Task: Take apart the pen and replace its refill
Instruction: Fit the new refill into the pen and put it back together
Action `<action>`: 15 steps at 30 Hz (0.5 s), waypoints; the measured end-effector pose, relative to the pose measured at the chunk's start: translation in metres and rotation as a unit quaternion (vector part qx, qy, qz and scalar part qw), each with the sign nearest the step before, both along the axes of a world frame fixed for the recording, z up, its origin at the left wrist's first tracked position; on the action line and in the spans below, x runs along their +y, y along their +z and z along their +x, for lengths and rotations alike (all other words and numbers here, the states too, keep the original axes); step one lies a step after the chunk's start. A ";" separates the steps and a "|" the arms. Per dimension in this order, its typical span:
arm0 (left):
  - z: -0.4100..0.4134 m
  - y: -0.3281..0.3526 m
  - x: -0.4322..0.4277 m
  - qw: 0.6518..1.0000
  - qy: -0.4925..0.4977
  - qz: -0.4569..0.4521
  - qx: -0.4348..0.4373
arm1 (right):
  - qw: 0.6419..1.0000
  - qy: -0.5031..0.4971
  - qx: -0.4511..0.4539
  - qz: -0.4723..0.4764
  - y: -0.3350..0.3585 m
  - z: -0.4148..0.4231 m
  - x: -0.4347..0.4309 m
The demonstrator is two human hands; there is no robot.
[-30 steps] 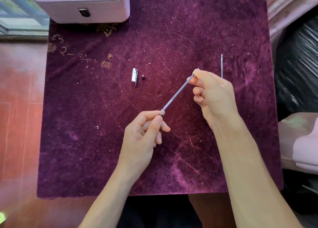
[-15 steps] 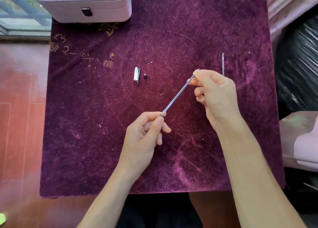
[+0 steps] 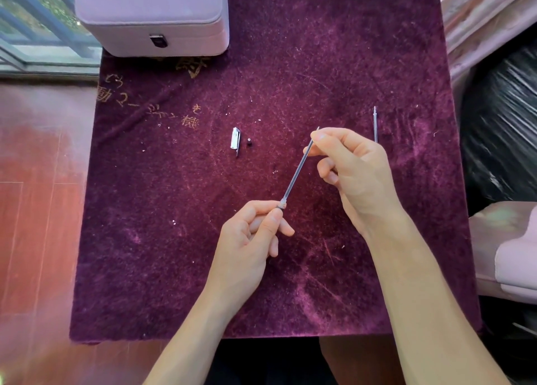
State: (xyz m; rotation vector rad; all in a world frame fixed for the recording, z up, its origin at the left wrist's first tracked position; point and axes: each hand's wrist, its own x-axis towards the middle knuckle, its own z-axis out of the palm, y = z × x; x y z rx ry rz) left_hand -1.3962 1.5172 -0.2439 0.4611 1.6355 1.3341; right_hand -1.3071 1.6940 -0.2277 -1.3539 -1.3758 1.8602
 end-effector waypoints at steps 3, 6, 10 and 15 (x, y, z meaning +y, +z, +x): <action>0.001 0.001 0.000 1.000 0.003 0.003 -0.001 | 1.000 0.016 0.001 0.002 0.000 0.001 -0.004; 0.002 0.001 0.000 1.000 0.005 0.002 0.002 | 1.000 0.026 0.002 -0.002 0.000 0.002 -0.009; 0.005 0.001 -0.002 1.000 0.009 -0.003 0.004 | 0.999 0.029 0.009 -0.013 0.000 0.005 -0.014; 0.008 0.001 -0.005 1.000 0.016 -0.005 -0.003 | 0.999 0.042 0.006 -0.014 -0.003 0.010 -0.021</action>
